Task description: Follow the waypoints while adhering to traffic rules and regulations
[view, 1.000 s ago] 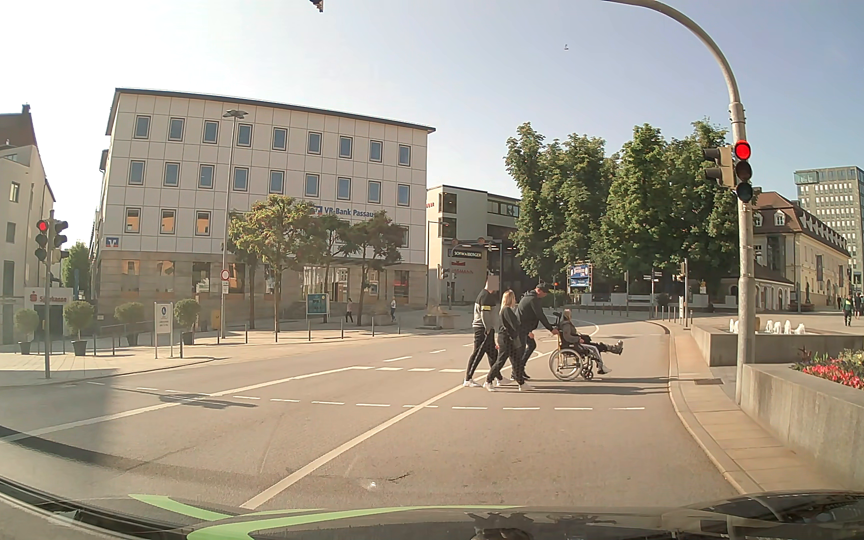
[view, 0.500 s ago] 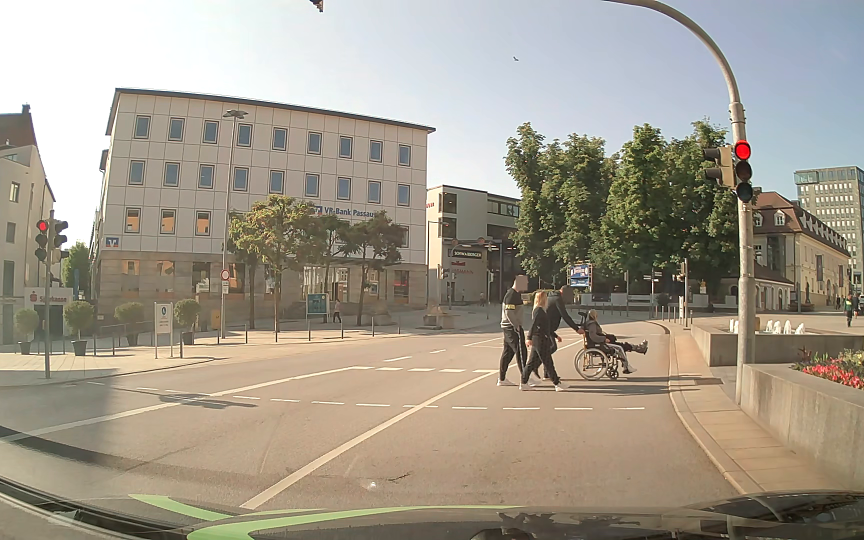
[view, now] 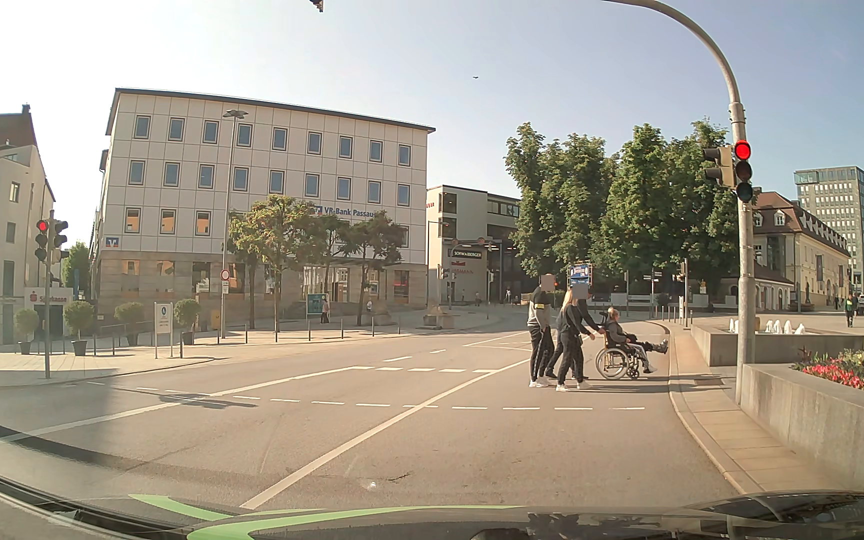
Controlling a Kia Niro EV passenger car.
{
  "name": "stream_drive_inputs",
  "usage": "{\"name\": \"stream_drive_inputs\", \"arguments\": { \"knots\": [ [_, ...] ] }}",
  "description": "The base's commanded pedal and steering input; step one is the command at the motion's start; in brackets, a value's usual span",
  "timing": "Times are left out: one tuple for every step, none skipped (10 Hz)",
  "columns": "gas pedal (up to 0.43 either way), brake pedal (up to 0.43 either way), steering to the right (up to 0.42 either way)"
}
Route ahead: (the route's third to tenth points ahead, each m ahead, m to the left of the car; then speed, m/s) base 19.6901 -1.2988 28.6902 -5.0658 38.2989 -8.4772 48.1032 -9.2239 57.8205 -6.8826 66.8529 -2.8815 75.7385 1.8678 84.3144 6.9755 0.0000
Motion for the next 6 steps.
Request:
{"name": "stream_drive_inputs", "arguments": {
  "knots": [
    [0.000,0.268,0.141],
    [0.000,0.268,0.141],
    [0.000,0.268,0.141],
    [0.000,0.268,0.141],
    [0.000,0.268,0.141],
    [0.000,0.262,0.141]
  ]
}}
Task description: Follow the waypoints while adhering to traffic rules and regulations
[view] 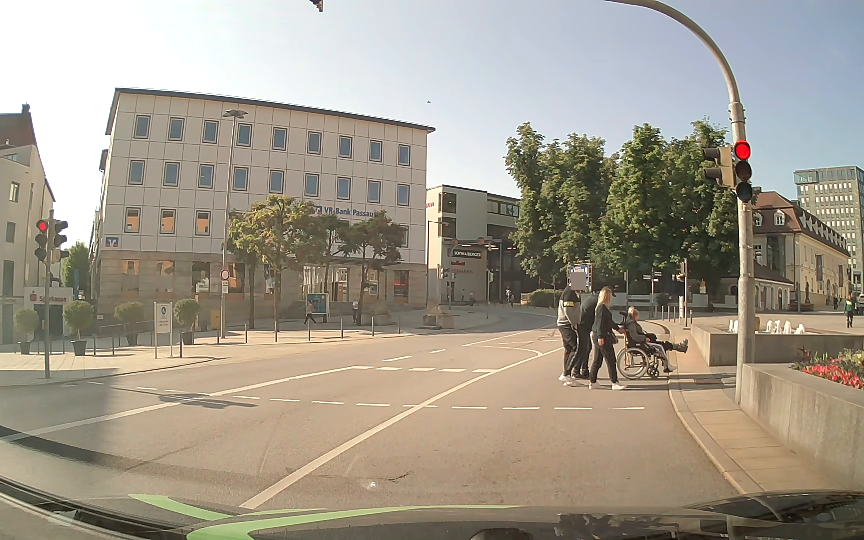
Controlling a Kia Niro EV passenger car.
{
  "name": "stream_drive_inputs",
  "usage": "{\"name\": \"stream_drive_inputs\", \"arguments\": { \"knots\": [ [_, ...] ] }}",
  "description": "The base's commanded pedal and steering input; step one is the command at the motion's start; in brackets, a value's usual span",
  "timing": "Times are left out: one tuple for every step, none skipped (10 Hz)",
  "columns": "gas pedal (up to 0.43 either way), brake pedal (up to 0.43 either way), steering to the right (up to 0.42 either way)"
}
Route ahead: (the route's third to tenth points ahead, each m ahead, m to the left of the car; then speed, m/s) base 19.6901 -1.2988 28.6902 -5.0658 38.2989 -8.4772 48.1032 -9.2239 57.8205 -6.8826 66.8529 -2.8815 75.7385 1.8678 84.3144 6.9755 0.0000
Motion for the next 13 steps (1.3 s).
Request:
{"name": "stream_drive_inputs", "arguments": {
  "knots": [
    [0.000,0.268,0.141],
    [0.000,0.268,0.141],
    [0.000,0.262,0.141],
    [0.000,0.268,0.141],
    [0.000,0.268,0.141],
    [0.000,0.262,0.141],
    [0.000,0.268,0.141],
    [0.000,0.268,0.141],
    [0.000,0.268,0.141],
    [0.000,0.268,0.141],
    [0.000,0.268,0.141],
    [0.000,0.268,0.141],
    [0.000,0.268,0.141]
  ]
}}
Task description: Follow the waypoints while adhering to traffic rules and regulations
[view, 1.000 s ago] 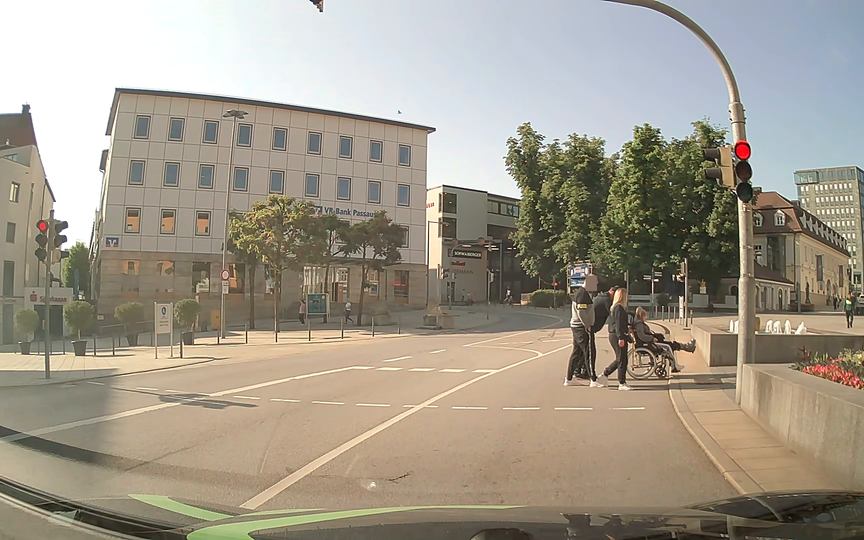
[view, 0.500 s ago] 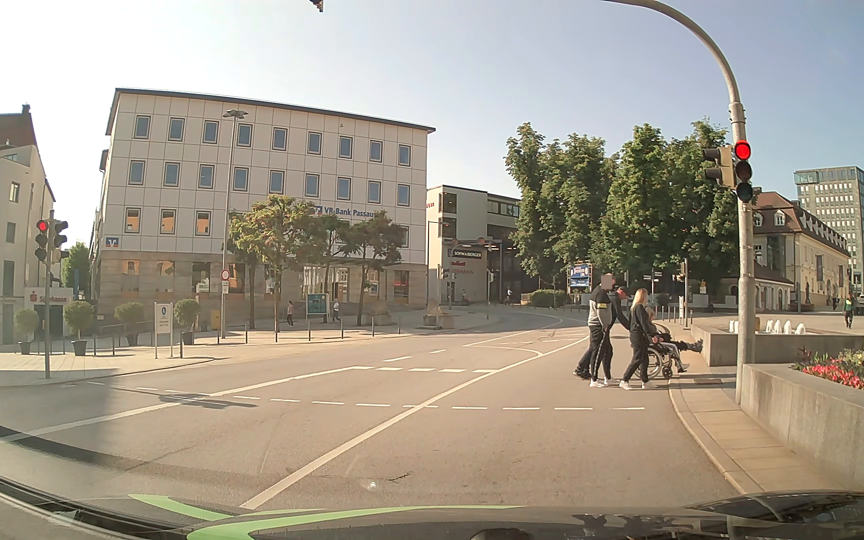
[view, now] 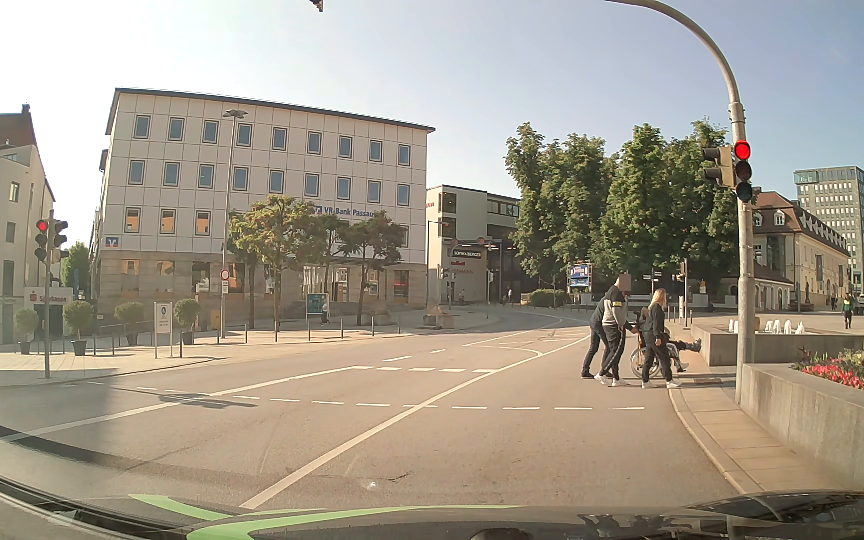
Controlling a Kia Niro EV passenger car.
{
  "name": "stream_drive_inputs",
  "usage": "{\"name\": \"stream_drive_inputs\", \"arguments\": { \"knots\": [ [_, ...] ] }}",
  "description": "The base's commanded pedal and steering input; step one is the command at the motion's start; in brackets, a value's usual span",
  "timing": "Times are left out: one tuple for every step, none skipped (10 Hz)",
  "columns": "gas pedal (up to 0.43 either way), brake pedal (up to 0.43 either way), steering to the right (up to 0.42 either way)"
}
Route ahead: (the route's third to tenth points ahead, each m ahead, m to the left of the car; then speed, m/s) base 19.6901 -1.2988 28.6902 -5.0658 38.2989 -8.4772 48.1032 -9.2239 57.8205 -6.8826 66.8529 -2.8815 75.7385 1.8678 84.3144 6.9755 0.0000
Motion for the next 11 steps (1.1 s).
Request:
{"name": "stream_drive_inputs", "arguments": {
  "knots": [
    [0.000,0.262,0.141],
    [0.000,0.268,0.141],
    [0.000,0.268,0.141],
    [0.000,0.268,0.141],
    [0.000,0.268,0.141],
    [0.000,0.268,0.141],
    [0.000,0.268,0.141],
    [0.000,0.268,0.141],
    [0.000,0.268,0.141],
    [0.000,0.268,0.141],
    [0.000,0.268,0.141]
  ]
}}
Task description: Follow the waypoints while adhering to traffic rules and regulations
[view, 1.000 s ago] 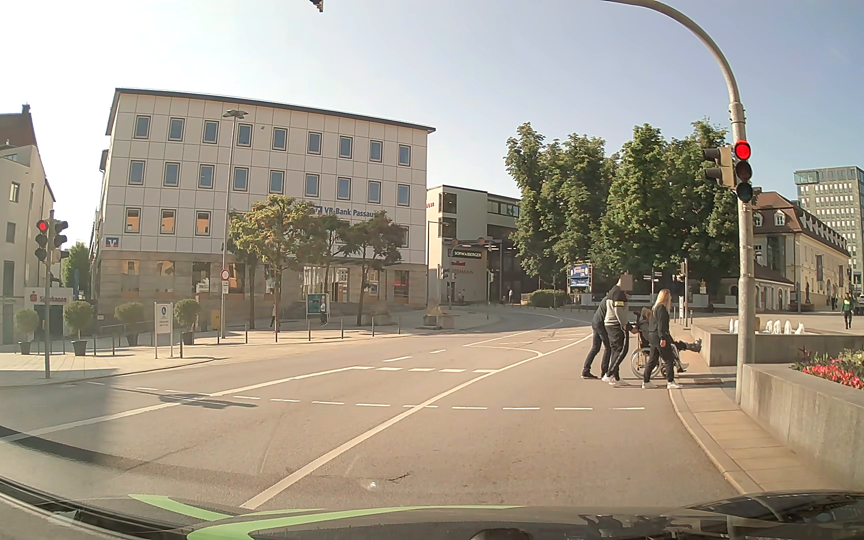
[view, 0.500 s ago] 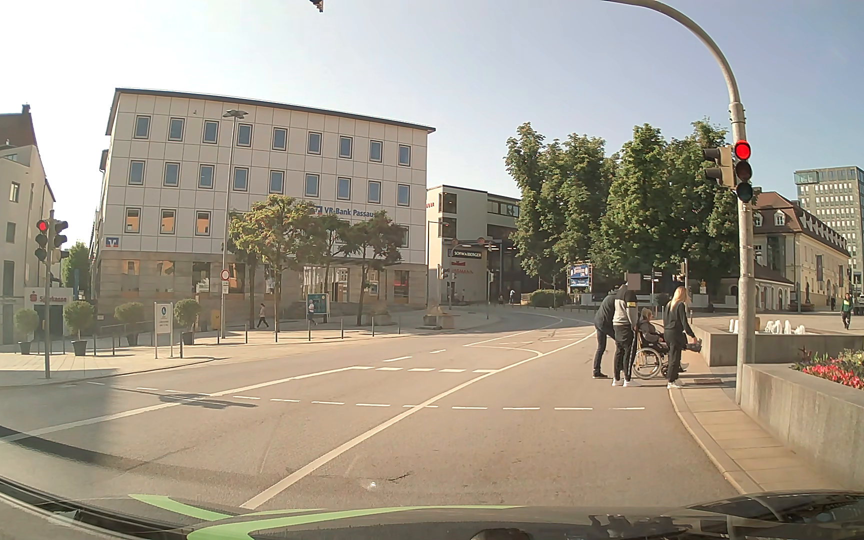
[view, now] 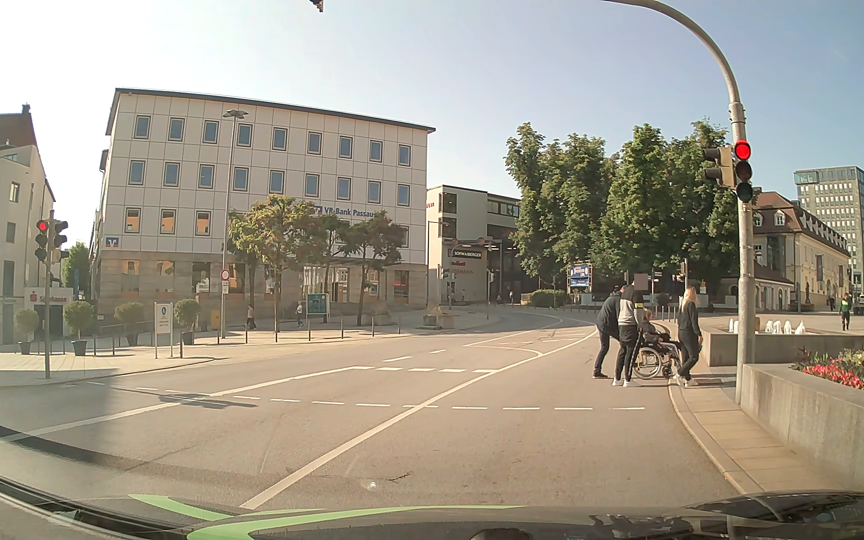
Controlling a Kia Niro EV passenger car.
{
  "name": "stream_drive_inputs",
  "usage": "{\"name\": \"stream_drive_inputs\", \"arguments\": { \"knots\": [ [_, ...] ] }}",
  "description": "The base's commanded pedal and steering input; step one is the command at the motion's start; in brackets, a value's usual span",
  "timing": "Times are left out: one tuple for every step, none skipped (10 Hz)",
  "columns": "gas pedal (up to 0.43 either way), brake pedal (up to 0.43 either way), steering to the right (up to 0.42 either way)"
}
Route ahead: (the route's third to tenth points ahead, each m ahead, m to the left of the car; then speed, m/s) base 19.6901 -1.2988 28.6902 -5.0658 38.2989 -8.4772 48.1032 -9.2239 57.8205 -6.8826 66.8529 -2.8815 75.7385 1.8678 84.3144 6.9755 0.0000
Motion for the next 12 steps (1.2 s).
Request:
{"name": "stream_drive_inputs", "arguments": {
  "knots": [
    [0.000,0.262,0.141],
    [0.000,0.268,0.141],
    [0.000,0.268,0.141],
    [0.000,0.268,0.141],
    [0.000,0.268,0.141],
    [0.000,0.262,0.141],
    [0.000,0.268,0.141],
    [0.000,0.262,0.141],
    [0.000,0.268,0.141],
    [0.000,0.268,0.141],
    [0.000,0.268,0.141],
    [0.000,0.268,0.141]
  ]
}}
